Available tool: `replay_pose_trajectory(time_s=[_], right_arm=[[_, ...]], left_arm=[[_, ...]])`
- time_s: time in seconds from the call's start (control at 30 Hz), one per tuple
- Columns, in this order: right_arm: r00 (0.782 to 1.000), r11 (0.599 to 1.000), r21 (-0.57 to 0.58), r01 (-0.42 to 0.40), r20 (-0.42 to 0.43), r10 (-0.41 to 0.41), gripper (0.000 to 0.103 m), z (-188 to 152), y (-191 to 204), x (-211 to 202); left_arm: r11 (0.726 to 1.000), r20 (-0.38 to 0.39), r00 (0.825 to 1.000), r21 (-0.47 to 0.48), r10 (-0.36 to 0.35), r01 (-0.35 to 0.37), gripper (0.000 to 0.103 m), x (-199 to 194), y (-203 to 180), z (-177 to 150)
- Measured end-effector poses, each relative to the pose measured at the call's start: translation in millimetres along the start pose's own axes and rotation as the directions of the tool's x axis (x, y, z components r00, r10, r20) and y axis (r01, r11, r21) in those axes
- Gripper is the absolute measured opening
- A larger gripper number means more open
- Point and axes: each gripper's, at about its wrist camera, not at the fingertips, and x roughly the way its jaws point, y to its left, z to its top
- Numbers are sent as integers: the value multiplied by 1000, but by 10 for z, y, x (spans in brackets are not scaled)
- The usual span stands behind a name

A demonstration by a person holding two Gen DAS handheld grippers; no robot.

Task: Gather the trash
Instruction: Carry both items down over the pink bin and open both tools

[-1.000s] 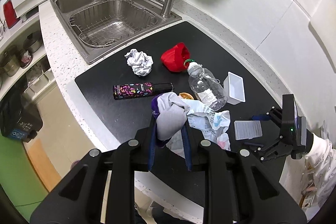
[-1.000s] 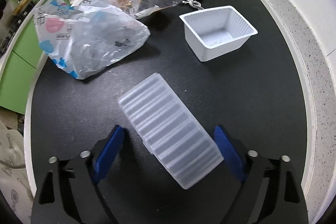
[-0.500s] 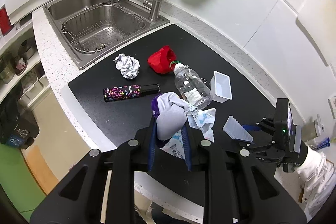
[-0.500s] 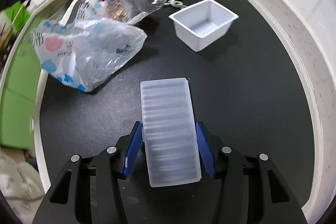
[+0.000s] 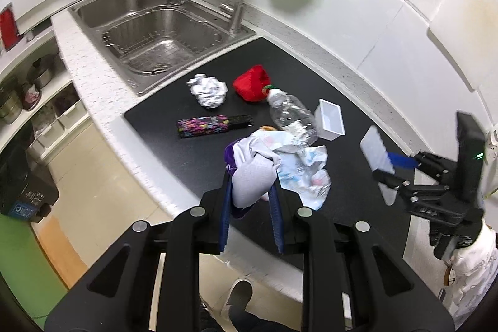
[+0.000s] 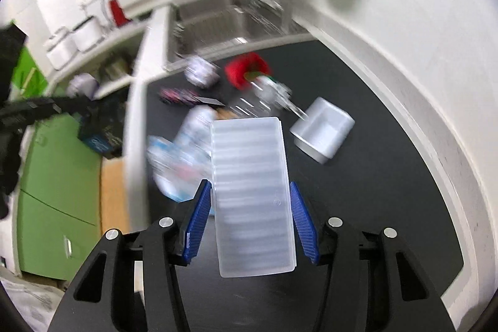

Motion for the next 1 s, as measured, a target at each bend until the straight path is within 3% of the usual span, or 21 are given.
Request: replay_pose_trajectory(time_s=[0.23,0.4,0.53,0.73,1.0], right_arm=[[991,984,-134,-113,55,122,50,493,1169,186],[977,954,-217,-208,0,213,50,678,1965,586],[959,920,-270,-285,-82,273,50,683,2633,1078],[933,876,-332,-350,-206,295,50,454,3377,1997],[890,849,-334,-409,-350,291,50,-284,3881,3621]], left_arm=[[995,36,997,-68,76,-73,22,-414,640,-274],[976,35,987,-158,158,-150,22,-587,1271,-606],[945,3,978,-259,210,-202,22,-556,1894,-999],[884,-82,969,-396,234,-247,22,-71,2901,-1734],[814,-219,950,-495,223,-305,22,1266,4028,-2842]])
